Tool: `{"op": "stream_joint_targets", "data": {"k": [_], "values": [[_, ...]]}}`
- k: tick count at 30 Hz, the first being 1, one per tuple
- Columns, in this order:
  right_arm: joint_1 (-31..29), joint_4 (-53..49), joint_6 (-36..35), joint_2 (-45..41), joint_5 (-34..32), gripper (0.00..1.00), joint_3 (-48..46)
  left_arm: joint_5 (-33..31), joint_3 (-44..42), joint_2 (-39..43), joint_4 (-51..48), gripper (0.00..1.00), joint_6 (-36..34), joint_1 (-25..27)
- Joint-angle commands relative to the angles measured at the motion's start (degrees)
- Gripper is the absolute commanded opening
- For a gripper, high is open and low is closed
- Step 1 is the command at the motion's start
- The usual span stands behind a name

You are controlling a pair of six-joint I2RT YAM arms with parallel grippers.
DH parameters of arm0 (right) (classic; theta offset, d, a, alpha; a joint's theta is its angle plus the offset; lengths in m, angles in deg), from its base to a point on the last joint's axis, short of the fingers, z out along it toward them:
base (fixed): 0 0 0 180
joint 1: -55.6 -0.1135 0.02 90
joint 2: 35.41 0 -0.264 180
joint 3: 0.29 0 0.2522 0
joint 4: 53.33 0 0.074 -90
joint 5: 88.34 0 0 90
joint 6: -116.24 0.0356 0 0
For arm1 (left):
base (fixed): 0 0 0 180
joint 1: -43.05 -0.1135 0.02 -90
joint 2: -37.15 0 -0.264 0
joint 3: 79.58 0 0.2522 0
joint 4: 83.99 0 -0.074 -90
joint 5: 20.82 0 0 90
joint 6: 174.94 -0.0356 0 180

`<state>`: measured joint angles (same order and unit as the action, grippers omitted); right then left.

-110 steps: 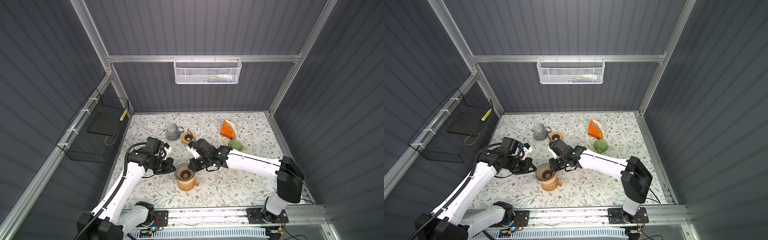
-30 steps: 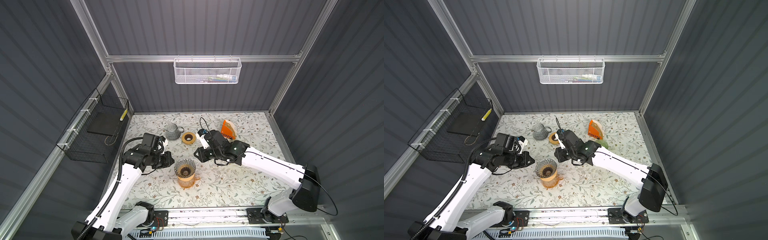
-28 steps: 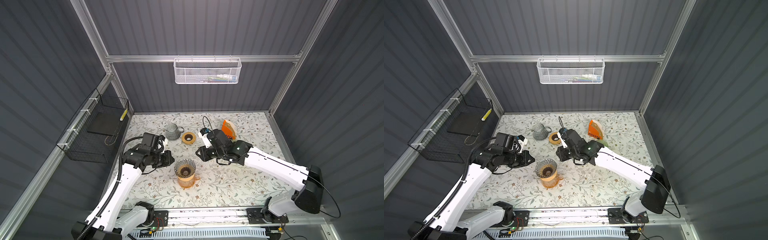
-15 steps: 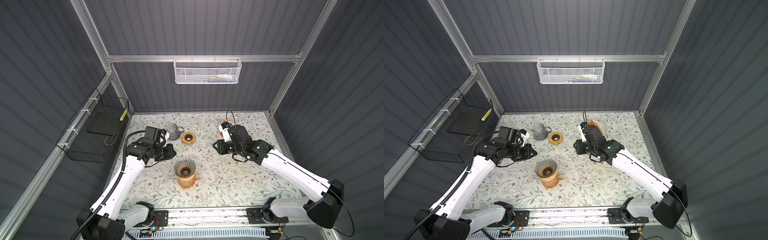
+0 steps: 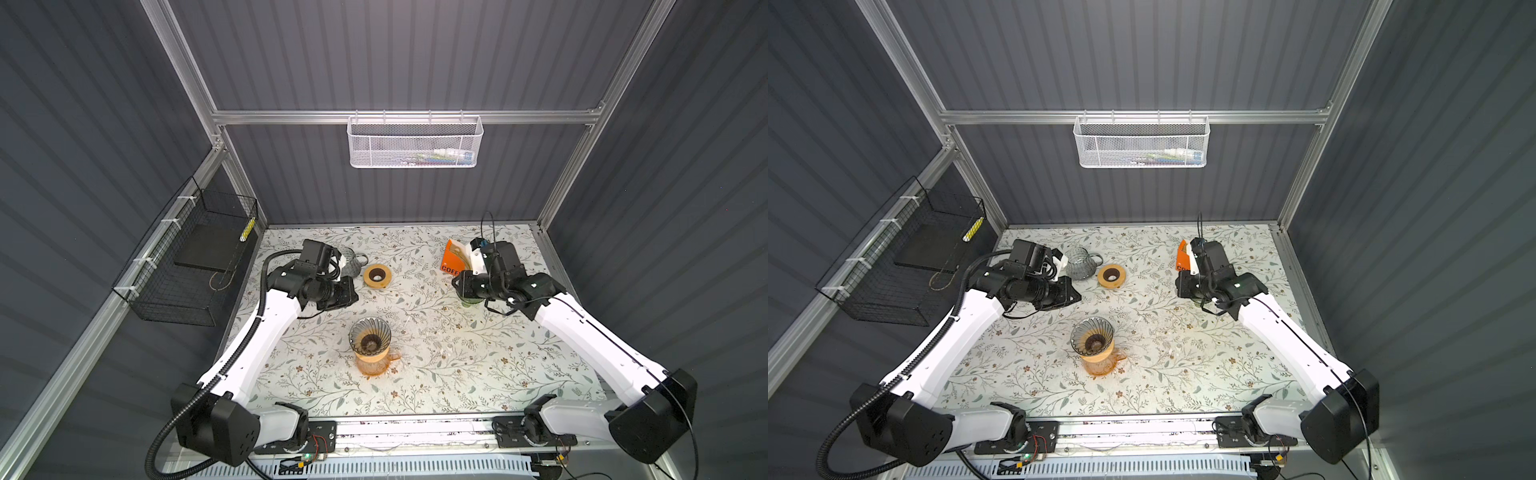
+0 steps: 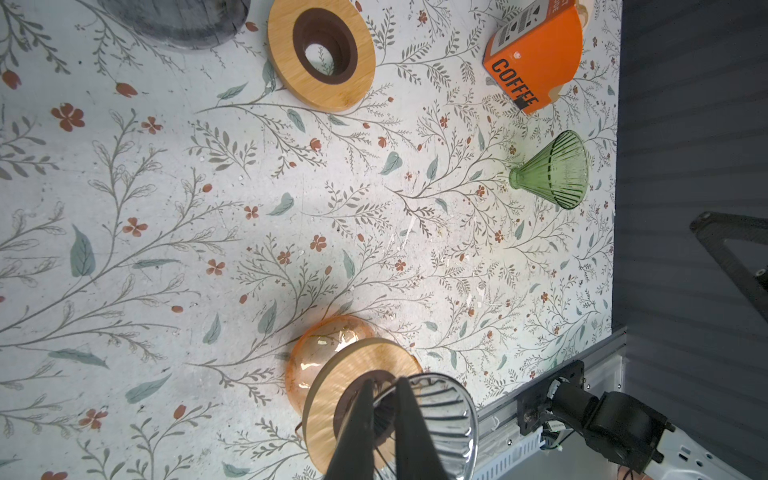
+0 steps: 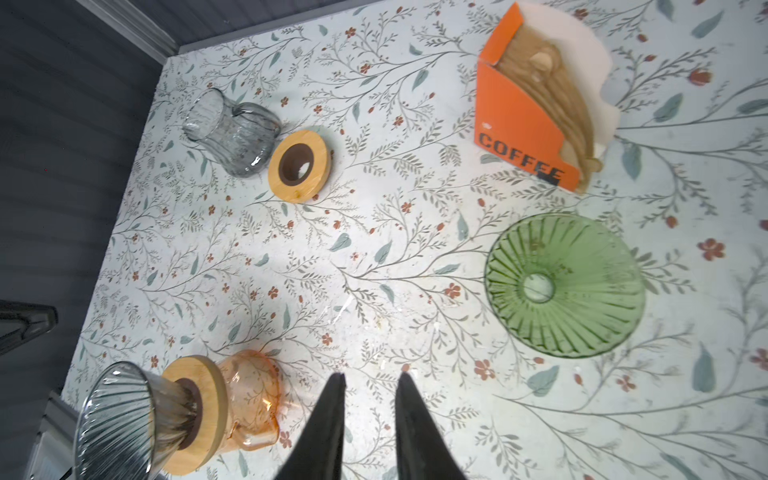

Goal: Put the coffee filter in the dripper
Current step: 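Open the right gripper, move it to the orange box while left arm withdraws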

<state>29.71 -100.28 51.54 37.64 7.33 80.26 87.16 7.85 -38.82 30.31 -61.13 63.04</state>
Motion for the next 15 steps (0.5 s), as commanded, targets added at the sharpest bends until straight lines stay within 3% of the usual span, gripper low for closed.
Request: {"op": "stream_joint_targets", "data": {"k": [1,8,15], "values": [[4.3,-1.9,-2.0,0.4,2.1,0.23,1.8,0.1,2.9,-2.2,1.1,0.13,-1.3,0.5],[14.8,0.3,-4.3,5.8,6.5,0.22,2.5,-0.1,6.7,-8.2,3.0,0.13,-1.5,0.7],[21.7,4.1,-5.4,15.7,8.7,0.21,4.3,0.5,11.2,-13.3,5.1,0.12,-0.3,0.7]]}}
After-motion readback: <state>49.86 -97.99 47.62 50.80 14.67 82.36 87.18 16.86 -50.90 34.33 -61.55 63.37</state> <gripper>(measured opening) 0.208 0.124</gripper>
